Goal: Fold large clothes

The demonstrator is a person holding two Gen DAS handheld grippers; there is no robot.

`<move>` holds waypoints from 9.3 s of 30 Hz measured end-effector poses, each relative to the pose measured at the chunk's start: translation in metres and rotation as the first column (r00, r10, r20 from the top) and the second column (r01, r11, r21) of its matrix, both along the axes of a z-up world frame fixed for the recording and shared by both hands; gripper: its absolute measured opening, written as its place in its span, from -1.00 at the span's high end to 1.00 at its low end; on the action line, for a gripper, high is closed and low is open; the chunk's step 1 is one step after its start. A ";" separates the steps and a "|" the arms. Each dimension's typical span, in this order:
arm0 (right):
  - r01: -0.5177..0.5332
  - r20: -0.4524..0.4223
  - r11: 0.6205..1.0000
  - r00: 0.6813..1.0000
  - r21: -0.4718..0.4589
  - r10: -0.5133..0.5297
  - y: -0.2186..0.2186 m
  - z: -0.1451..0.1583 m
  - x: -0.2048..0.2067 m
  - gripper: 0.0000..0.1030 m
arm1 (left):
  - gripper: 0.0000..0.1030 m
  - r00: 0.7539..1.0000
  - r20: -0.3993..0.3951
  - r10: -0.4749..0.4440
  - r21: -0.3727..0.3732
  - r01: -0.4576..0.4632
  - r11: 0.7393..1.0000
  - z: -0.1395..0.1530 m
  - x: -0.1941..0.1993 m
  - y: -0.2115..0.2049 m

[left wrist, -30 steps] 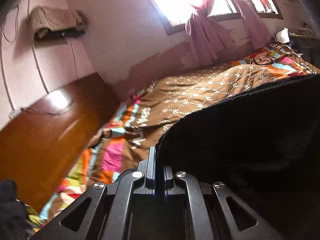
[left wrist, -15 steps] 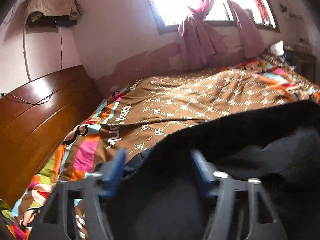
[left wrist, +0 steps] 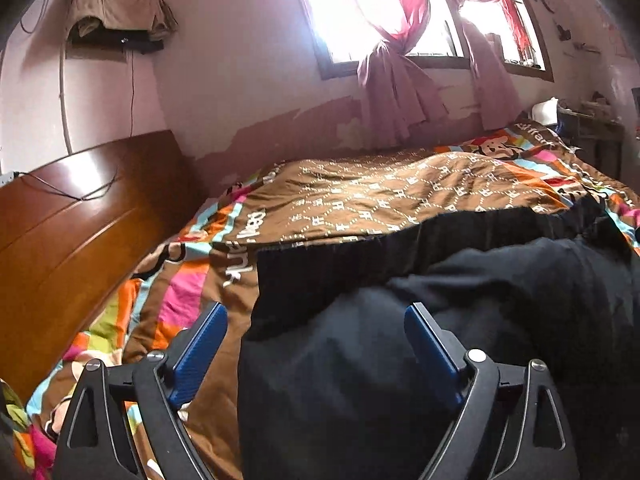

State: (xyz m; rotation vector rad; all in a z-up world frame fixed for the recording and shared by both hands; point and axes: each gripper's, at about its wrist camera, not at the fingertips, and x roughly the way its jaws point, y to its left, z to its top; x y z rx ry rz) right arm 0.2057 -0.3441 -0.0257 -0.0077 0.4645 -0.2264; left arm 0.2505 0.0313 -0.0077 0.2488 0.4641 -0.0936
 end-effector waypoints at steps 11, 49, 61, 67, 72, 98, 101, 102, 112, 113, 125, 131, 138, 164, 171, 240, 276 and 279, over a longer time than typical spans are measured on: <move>-0.120 -0.050 0.989 0.991 0.088 0.124 0.025 -0.015 0.004 -0.50 | -0.73 0.996 -0.087 0.037 -0.057 -0.042 0.997 -0.018 -0.018 0.034; -0.171 -0.215 0.957 0.951 0.235 0.223 0.012 -0.072 0.180 -0.99 | -1.00 0.933 -0.327 -0.149 -0.143 0.107 0.984 -0.086 0.165 -0.054; -0.178 -0.186 0.952 0.956 0.248 0.228 0.009 -0.088 0.190 -0.99 | -1.00 0.933 -0.310 -0.185 -0.245 0.110 0.963 -0.091 0.168 -0.046; -0.180 -0.161 0.951 0.961 0.250 0.225 0.009 -0.091 0.191 -0.99 | -1.00 0.931 -0.303 -0.205 -0.288 0.116 0.951 -0.094 0.171 -0.042; -0.182 -0.154 0.951 0.962 0.249 0.225 0.010 -0.091 0.191 -0.99 | -1.00 0.934 -0.289 -0.209 -0.303 0.117 0.946 -0.097 0.169 -0.040; -0.160 -0.017 0.957 0.985 0.244 0.169 -0.009 -0.065 0.133 -0.98 | -1.00 0.976 -0.190 -0.103 -0.300 0.042 0.953 -0.061 0.115 0.005; -0.142 0.021 0.959 0.990 0.245 0.141 -0.026 -0.057 0.102 -0.98 | -1.00 0.978 -0.192 -0.077 -0.313 0.013 0.950 -0.055 0.103 0.034; -0.131 0.018 0.965 0.991 0.229 0.130 -0.029 -0.056 0.095 -0.98 | -1.00 0.978 -0.196 -0.064 -0.307 0.001 0.952 -0.055 0.100 0.044; -0.012 -0.100 0.988 0.995 0.153 0.028 -0.071 -0.069 0.051 -0.98 | -1.00 0.939 -0.335 -0.071 -0.384 -0.067 0.921 -0.094 0.095 0.106; -0.004 -0.116 0.985 0.993 0.174 0.025 -0.074 -0.073 0.052 -0.98 | -1.00 0.936 -0.343 -0.083 -0.396 -0.064 0.916 -0.097 0.095 0.107; -0.046 -0.215 0.879 0.962 0.475 0.167 -0.101 -0.119 0.072 -0.98 | -1.00 0.833 -0.473 -0.286 -0.613 -0.078 0.786 -0.139 0.122 0.116; -0.067 -0.211 0.844 0.955 0.532 0.209 -0.103 -0.119 0.074 -0.98 | -1.00 0.815 -0.499 -0.295 -0.608 -0.086 0.790 -0.141 0.122 0.109; -0.085 -0.204 0.840 0.953 0.536 0.226 -0.089 -0.113 0.066 -0.61 | -0.86 0.778 -0.530 -0.337 -0.616 -0.080 0.783 -0.136 0.118 0.097; -0.248 0.096 0.920 0.968 0.304 0.230 -0.065 0.044 0.048 0.74 | 0.66 0.942 -0.279 -0.187 -0.426 0.053 0.903 0.026 0.088 0.023; -0.226 0.212 0.950 0.960 0.214 0.181 -0.077 0.093 0.076 0.74 | 0.66 0.969 -0.179 -0.172 -0.437 0.078 0.896 0.047 0.123 -0.008; -0.082 0.308 0.996 0.949 0.035 0.067 -0.002 0.136 -0.082 -0.97 | -1.00 0.990 0.126 -0.060 -0.316 0.098 0.944 0.103 -0.085 -0.029; -0.130 0.301 0.990 0.947 0.053 0.108 0.056 0.084 -0.204 -0.97 | -1.00 0.998 0.057 -0.020 -0.275 0.035 0.961 0.035 -0.209 -0.010; -0.134 0.304 0.990 0.946 0.039 0.116 0.061 0.080 -0.207 -0.97 | -1.00 0.998 0.068 -0.005 -0.280 0.024 0.960 0.031 -0.213 -0.008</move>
